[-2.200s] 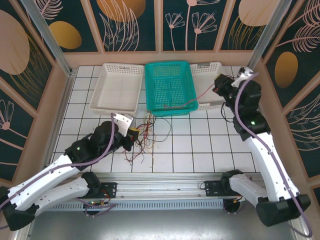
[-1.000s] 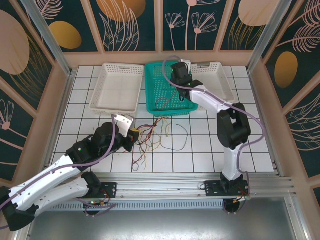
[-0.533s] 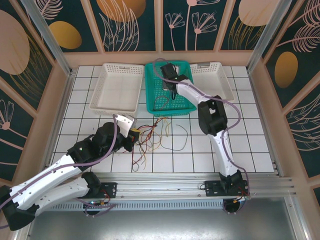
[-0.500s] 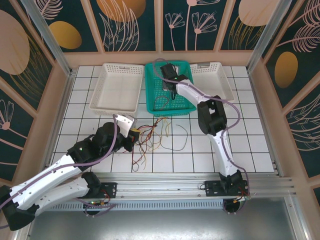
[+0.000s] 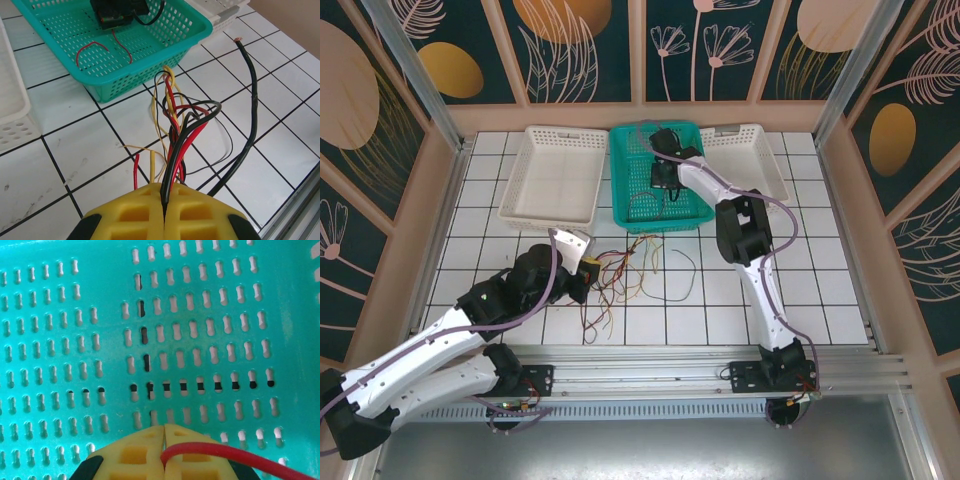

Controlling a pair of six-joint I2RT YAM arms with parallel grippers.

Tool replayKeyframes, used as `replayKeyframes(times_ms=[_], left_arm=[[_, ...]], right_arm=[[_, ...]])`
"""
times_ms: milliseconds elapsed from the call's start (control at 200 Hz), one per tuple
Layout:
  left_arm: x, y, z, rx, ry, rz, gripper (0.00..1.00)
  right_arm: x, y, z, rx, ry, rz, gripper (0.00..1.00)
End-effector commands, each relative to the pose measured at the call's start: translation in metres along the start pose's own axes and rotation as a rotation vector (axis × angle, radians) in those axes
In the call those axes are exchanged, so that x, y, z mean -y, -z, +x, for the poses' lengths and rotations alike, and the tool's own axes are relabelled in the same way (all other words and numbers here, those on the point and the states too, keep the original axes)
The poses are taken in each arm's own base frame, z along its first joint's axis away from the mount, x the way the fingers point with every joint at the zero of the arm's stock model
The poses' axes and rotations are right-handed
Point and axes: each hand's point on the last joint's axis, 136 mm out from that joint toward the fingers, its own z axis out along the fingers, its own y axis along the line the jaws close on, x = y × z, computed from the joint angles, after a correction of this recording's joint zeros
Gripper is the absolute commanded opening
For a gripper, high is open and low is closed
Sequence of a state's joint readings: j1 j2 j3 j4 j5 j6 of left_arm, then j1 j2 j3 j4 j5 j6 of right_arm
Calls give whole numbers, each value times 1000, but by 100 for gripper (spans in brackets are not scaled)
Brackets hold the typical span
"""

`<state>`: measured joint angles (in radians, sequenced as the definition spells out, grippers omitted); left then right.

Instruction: Untangle the cables

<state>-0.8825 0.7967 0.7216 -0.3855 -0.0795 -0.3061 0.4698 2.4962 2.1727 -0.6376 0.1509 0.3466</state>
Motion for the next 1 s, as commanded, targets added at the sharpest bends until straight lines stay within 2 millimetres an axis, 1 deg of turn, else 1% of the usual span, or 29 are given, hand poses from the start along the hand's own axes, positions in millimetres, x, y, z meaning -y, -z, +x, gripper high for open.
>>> replayKeyframes(times_ms=[0,65,110,155,210,265,455,561,671,761,866,906,991], left_arm=[[0,-1,-6,28,-15,2,0],[0,-1,-6,28,-14,1,0],[0,-1,-6,27,-14,0,0],[0,-1,-5,25,-15,2,0],[0,-1,-5,26,-14,0,0],[0,-1,-5,26,-15,1,0],[0,-2,-4,20,-16,2,0],[0,-2,-4,19,-15,2,0],[0,-2,-4,19,-16,0,0],[0,-2,-4,20,-16,0,0],[0,-3,-4,16,-16,-1,0],[0,-2,-4,20,-16,-3,0],[0,-3,-4,19,-15,-3,0]], right_arm=[[-5,23,-14,10,-18,-36,4],[-3,25,-15,10,-21,-35,11],[-2,28,-17,12,-22,-35,13],[-1,31,-19,18,-25,-30,18],[1,35,-21,25,-25,-27,21],[1,42,-25,40,-28,-24,25],[4,66,-40,87,-27,-11,31],[9,83,-52,124,-28,10,37],[7,102,-62,158,-27,-8,42],[3,111,-65,171,-28,-31,42],[-1,112,-62,159,-22,-47,40],[1,111,-61,156,-24,-43,35],[0,111,-59,156,-25,-47,16]])
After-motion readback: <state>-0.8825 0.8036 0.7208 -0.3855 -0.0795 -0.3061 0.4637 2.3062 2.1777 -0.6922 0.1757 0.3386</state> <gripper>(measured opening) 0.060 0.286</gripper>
